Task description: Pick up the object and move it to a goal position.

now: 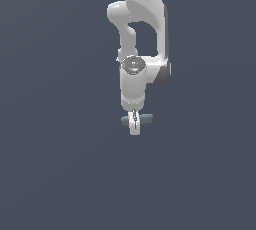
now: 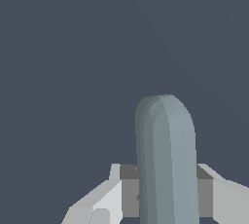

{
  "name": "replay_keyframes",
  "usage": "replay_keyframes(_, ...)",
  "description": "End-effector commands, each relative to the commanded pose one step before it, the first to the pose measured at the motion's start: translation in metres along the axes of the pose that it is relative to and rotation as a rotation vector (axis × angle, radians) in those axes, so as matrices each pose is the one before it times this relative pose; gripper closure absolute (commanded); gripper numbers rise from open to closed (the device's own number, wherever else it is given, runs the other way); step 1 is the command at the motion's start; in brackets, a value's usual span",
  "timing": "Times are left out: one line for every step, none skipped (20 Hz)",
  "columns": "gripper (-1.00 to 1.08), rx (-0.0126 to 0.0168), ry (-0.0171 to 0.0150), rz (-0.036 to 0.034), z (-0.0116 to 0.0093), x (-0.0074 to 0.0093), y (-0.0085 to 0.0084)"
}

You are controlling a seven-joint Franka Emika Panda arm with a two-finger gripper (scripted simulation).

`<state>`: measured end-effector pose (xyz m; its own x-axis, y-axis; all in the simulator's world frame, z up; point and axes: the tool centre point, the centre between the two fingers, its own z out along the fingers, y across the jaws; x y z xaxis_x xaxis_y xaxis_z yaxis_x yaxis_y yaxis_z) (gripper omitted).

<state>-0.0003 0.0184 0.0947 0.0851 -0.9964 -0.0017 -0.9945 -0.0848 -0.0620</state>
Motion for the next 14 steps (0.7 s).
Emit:
replay_keyframes(1.08,0.00069,0.00037,0.00058,-0.02144,0.00351,-0.00591)
replay_keyframes(1.08,-0.00017,0.00054,0.0004,-0.0094,0.00167,-0.00264)
replay_keyframes(1.08,0.0,0.0,0.0,-0.00995,0.00155,-0.00278)
replay_keyframes(1.08,-0.0001,0.00041,0.00024,-0.01026,0.00172,-0.0029)
replay_keyframes(1.08,-0.00009,0.00042,0.00022,-0.01053,0.00176,-0.00298)
replay_keyframes(1.08,0.0,0.0,0.0,-0.01077,0.0017,-0.00306)
replay_keyframes(1.08,-0.00008,0.00044,0.00019,-0.01078,0.00178,-0.00309)
replay_keyframes(1.08,0.0,0.0,0.0,-0.01071,0.0017,-0.00307)
replay_keyframes(1.08,-0.00006,0.00046,0.00016,-0.01059,0.00173,-0.00307)
replay_keyframes(1.08,0.0,0.0,0.0,-0.01051,0.00168,-0.00306)
replay_keyframes(1.08,-0.00005,0.00047,0.0001,-0.0104,0.00165,-0.00305)
replay_keyframes(1.08,0.0,0.0,0.0,-0.01032,0.00165,-0.00304)
replay_keyframes(1.08,0.0,0.0,0.0,-0.01022,0.00163,-0.00304)
replay_keyframes(1.08,0.0,0.0,0.0,-0.01012,0.00161,-0.00304)
